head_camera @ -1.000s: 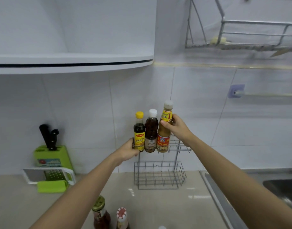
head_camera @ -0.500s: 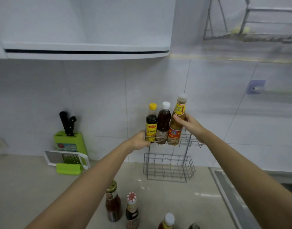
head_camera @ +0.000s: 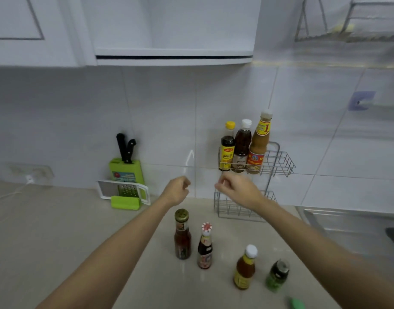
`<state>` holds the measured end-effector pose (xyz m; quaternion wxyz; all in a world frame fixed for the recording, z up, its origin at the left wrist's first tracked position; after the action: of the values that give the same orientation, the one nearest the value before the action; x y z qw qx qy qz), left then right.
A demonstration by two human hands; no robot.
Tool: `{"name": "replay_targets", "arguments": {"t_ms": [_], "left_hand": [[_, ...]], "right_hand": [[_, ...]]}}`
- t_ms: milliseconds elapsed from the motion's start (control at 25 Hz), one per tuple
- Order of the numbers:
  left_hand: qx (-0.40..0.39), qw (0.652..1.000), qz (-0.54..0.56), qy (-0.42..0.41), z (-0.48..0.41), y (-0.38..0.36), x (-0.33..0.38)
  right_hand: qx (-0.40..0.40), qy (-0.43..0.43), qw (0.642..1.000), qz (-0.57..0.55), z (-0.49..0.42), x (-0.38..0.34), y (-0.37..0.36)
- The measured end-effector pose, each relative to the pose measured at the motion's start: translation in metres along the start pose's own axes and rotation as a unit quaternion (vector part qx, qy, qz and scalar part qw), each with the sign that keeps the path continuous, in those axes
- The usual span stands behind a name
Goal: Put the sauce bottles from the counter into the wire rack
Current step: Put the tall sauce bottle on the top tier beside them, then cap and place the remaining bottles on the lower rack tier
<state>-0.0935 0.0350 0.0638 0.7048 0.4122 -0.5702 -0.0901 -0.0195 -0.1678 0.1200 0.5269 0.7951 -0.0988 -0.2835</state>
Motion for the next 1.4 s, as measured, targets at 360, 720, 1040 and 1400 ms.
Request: {"name": "replay_targets", "arguments": {"t_ms": [360,720,1040,1400], "left_hand": [[-0.098,0.988,0.103,0.056,0.076,-0.027,-0.089],[-0.041,0.975,0.216,-0.012,0.073,-0.056,-0.094],[-0.026,0.954,0.272,-0.127,0.047,0.01,-0.045],[-0.061,0.929,0.313,-0.187,0.049,0.043,0.012]], "right_hand": [[-0.187,-0.028,0.969,0.159,0.004,-0.086,-0.095],[-0.21,-0.086,0.967,0.118,-0.018,-0.083,-0.12],[-0.214,0.053,0.975,0.03,-0.074,-0.089,-0.016],[-0.218,0.121,0.964,0.088,-0.091,-0.097,0.057]]}}
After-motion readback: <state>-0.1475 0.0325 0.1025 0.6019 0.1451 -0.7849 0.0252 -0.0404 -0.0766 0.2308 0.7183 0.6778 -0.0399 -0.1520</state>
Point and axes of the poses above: each hand's wrist, its own z-axis away from the middle knuckle, its own y-axis out of the back of the hand, x = y × z, the point moved 3 cm from there along -z, towards the middle knuckle, and after that the axes turned 5 degrees about z, right-handed, at the moved point
